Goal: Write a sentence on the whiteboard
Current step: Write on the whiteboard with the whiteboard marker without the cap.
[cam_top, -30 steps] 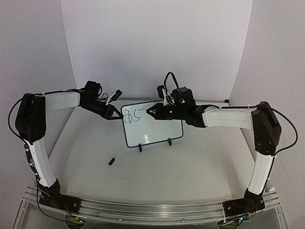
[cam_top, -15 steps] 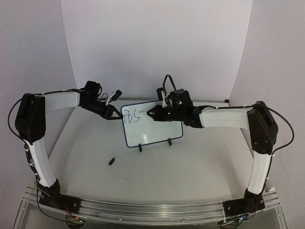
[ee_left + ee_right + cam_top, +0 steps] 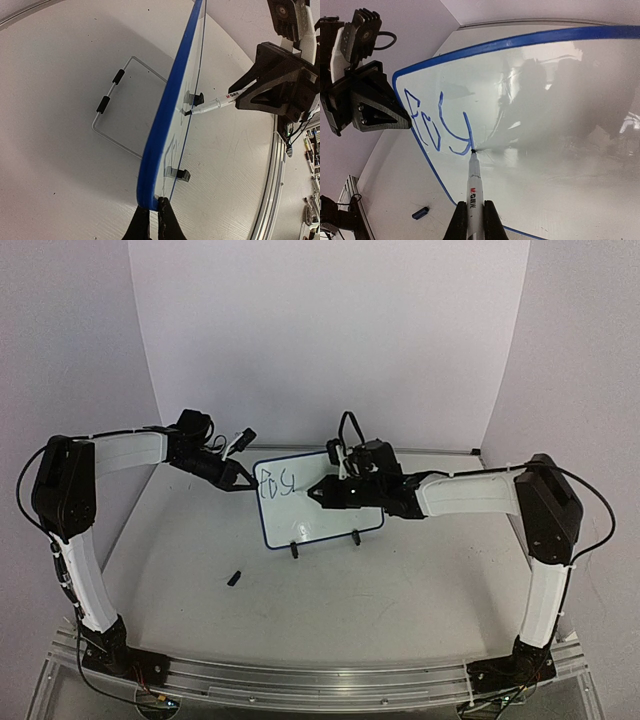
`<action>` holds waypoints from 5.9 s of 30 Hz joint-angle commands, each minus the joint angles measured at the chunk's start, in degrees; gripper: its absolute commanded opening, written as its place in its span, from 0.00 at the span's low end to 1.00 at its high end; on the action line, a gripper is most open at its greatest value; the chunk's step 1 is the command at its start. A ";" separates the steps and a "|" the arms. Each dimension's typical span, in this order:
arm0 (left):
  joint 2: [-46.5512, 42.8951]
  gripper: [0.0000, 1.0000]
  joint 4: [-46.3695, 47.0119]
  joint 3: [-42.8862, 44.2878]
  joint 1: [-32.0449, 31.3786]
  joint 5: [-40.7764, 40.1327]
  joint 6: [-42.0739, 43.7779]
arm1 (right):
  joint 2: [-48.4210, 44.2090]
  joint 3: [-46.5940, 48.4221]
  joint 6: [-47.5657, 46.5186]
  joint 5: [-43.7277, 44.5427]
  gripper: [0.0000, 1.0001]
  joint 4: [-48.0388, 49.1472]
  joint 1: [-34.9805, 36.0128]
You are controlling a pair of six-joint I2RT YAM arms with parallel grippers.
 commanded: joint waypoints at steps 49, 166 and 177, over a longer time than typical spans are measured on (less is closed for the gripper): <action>-2.88 0.00 -0.77 1.23 -0.27 -2.71 3.07 | 0.42 6.51 -0.84 6.69 0.00 0.52 1.24; -2.89 0.00 -0.98 1.32 -0.30 -2.87 3.22 | -3.12 -4.20 0.50 3.41 0.00 0.91 -0.78; -2.93 0.00 -1.00 1.30 -0.34 -2.89 3.21 | -6.18 -2.55 -0.37 6.78 0.00 1.28 -0.78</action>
